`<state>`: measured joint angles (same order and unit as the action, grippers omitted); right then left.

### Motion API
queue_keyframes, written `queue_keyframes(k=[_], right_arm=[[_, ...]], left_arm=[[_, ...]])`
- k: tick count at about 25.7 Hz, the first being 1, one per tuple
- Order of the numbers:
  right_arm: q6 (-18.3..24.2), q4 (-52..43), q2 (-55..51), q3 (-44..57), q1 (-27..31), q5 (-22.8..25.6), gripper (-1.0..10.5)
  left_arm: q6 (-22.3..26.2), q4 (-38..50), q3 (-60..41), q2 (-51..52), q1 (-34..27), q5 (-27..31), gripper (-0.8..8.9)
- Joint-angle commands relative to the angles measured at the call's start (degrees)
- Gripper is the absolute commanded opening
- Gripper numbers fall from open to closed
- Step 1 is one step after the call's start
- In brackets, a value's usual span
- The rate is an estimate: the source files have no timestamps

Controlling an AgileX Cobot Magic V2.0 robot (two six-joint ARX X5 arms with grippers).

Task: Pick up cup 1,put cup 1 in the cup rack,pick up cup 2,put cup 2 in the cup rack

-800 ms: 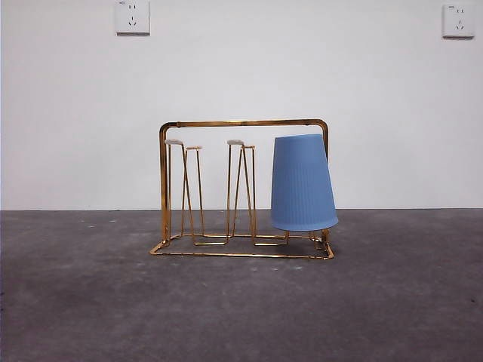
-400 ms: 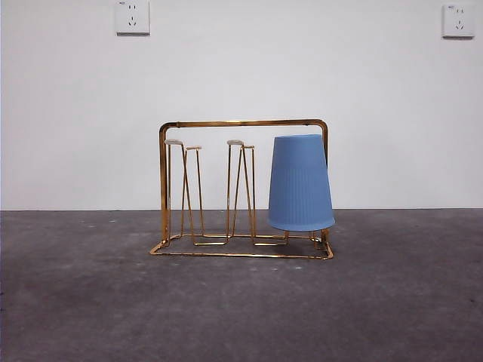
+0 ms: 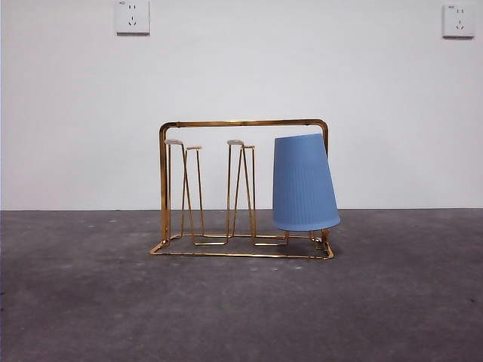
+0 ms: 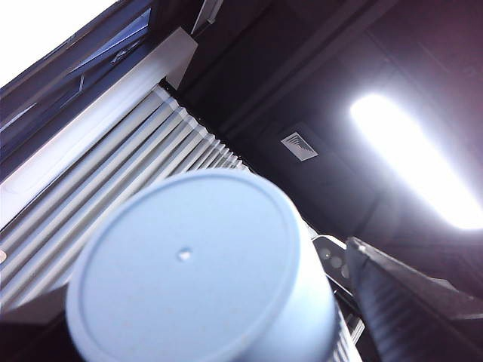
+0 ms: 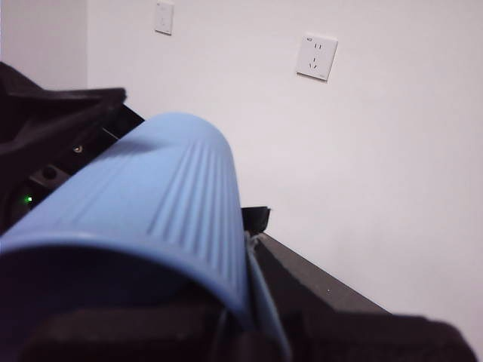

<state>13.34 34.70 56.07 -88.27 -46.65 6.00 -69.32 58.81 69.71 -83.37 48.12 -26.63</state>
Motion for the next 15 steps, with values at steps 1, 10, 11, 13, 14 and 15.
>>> queue_keyframes(k=[1, 10, 11, 13, 14, 15], right_arm=[[0.11, 1.25, 0.35, 0.92, 0.11, 1.66, -0.1], [-0.33, 3.98, 0.42, 0.92, 0.11, 1.92, -0.1], [-0.33, 4.39, 0.39, 0.92, 0.11, 1.92, -0.1], [-0.33, 4.92, 0.37, 0.92, 0.11, 1.9, -0.1], [-0.35, 5.25, 0.31, 0.9, 0.11, 1.9, 0.0], [-0.35, 5.55, 0.28, 0.9, 0.11, 1.9, 0.0]], left_arm=[[0.33, 2.12, 0.09, 0.31, 0.13, -0.39, 3.86], [0.33, 2.1, 0.09, 0.31, 0.13, -1.42, 0.51], [0.33, 2.05, 0.09, 0.31, 0.13, -1.79, -0.06], [0.33, 2.05, 0.09, 0.31, 0.13, -2.12, -0.08], [0.33, 2.08, 0.09, 0.31, 0.13, -2.32, -0.08], [0.33, 2.08, 0.09, 0.33, 0.13, -2.36, -0.08]])
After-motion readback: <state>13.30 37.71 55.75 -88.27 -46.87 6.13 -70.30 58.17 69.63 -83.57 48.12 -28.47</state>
